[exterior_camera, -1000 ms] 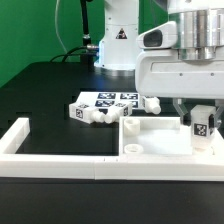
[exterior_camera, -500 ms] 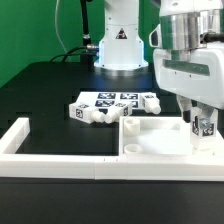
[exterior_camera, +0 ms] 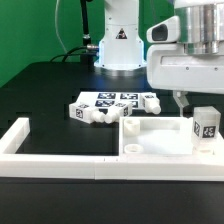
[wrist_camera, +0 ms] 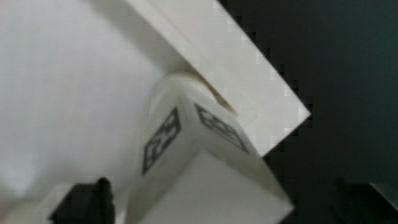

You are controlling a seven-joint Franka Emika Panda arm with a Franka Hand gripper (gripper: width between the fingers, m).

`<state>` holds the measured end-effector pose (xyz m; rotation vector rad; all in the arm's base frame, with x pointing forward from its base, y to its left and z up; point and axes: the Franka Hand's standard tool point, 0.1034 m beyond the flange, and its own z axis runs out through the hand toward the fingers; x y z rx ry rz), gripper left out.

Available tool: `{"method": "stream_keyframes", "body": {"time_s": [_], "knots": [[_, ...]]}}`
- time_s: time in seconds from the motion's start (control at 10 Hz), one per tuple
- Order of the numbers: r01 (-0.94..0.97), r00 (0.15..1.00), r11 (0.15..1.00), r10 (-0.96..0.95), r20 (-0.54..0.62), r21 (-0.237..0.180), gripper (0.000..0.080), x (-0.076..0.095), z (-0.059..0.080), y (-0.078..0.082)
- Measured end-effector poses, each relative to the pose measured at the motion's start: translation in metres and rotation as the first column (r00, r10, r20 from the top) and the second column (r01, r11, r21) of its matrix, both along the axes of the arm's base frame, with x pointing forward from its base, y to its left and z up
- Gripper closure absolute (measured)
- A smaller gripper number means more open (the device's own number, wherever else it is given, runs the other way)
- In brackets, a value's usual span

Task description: Assemble one leg

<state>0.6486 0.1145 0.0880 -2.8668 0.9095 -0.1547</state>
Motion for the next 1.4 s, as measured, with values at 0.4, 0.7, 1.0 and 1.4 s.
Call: {"method": "stream_keyframes", "body": {"time_s": [0.4, 0.7, 1.0, 1.4], "knots": [[-0.506, 0.860, 0.855, 0.510, 0.011, -0.116, 0.0151, 0.0002, -0.0058, -0.0053], [-0.518, 0.853, 0.847, 0.522, 0.008, -0.119, 0.0243, -0.0003, -0.0074, -0.0055], [-0.375, 0.926, 0.922, 0.378, 0.009, -0.095, 0.0515, -0.0006, -0.0078, -0.0063], [0.073, 0.997, 0.996, -0.073, -0.001, -0.049, 0.0515, -0.0025, -0.0089, -0.0107]]}}
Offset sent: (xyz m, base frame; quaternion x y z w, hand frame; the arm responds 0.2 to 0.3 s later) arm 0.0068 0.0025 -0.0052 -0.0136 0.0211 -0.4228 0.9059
